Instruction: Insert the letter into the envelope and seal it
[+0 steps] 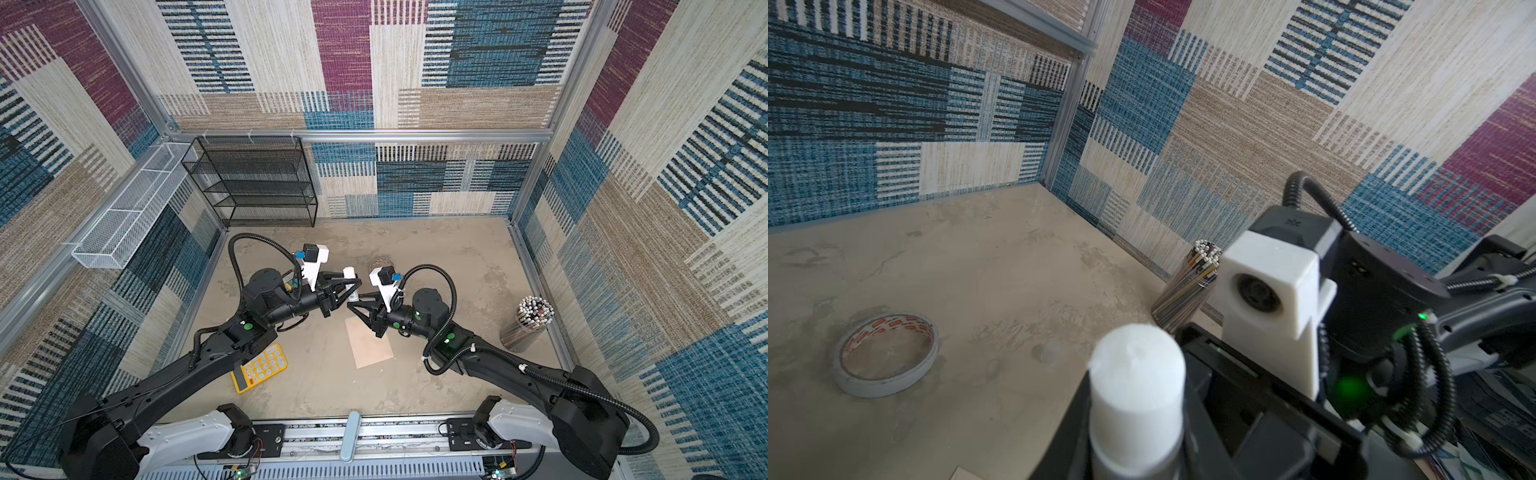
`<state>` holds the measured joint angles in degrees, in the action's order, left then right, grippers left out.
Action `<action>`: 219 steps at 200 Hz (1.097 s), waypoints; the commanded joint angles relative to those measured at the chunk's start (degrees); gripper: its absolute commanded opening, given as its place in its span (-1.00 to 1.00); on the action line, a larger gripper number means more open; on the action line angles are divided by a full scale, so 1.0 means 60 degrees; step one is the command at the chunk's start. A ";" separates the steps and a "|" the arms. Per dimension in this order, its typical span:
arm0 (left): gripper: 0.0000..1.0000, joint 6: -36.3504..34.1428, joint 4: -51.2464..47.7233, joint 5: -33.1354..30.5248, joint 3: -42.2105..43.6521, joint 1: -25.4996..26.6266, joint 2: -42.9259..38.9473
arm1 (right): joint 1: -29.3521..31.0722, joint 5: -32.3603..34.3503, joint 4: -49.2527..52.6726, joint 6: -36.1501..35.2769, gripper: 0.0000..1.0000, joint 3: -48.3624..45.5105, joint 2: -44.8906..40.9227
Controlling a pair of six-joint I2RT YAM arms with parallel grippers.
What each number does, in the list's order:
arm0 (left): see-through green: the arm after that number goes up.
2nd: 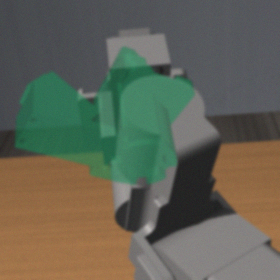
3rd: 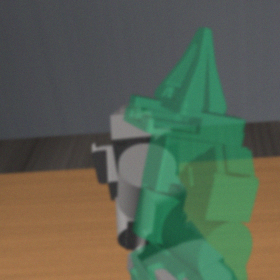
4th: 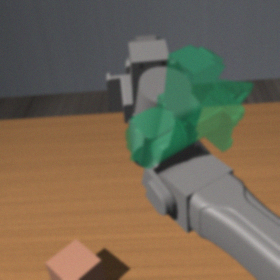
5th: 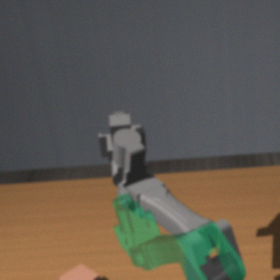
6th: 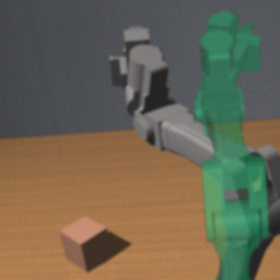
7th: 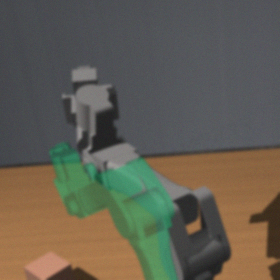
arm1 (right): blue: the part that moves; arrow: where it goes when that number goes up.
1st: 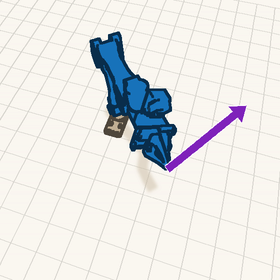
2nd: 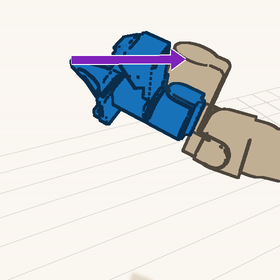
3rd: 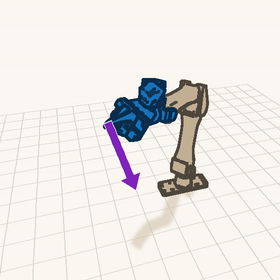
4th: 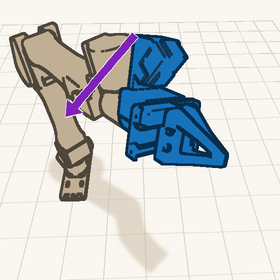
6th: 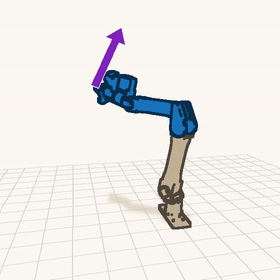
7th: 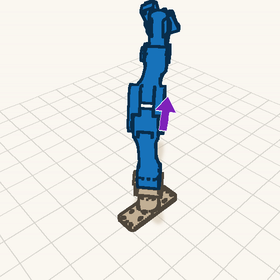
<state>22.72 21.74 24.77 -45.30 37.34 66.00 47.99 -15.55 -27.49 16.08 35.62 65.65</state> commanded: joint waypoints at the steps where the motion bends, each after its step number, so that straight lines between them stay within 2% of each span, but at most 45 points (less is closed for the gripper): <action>1: -1.00 -0.0203 -0.0820 -0.1448 0.0259 0.0114 0.0162 | 0.0556 0.2092 -0.1914 -0.0850 -0.68 0.0012 -0.0223; 32: -1.00 -0.0066 -0.0620 -0.1851 0.0345 0.0333 0.0300 | 0.1278 0.3900 -0.2196 -0.1424 -0.68 -0.0004 -0.0070; 56: -1.00 -0.0001 -0.0496 -0.2017 0.0372 0.0470 0.0439 | 0.1785 0.4896 -0.2303 -0.1802 -0.66 0.0139 0.0252; 92: -1.00 -0.0033 -0.0500 -0.2137 0.0392 0.0514 0.0476 | 0.2066 0.5231 -0.2131 -0.1924 -0.54 0.0225 0.0534; 110: -1.00 -0.0128 -0.0505 -0.2437 0.0440 0.0513 0.0282 | 0.2066 0.5228 -0.1930 -0.2039 -0.40 0.0116 0.0379; 141: -1.00 -0.0382 -0.0734 -0.2810 0.0292 0.0387 -0.0135 | 0.2051 0.5117 -0.1201 -0.2160 0.01 -0.0010 0.0063; 175: -1.00 -0.0495 -0.0957 -0.2918 0.0036 0.0061 -0.0487 | 0.1875 0.4661 -0.0861 -0.2166 0.14 -0.0340 -0.0293; 197: -1.00 -0.0353 -0.1026 -0.2524 -0.0071 -0.0267 -0.0653 | 0.1359 0.3467 -0.0759 -0.2132 0.14 -0.0519 -0.0618; 219: -1.00 -0.0139 -0.0985 -0.1775 -0.0098 -0.0626 -0.0793 | 0.0419 0.1453 -0.0840 -0.1864 0.14 -0.0662 -0.0872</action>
<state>21.96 15.64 9.43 -45.21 35.20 62.11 54.70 6.76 -30.92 3.42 32.34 61.76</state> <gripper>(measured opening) 0.268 0.571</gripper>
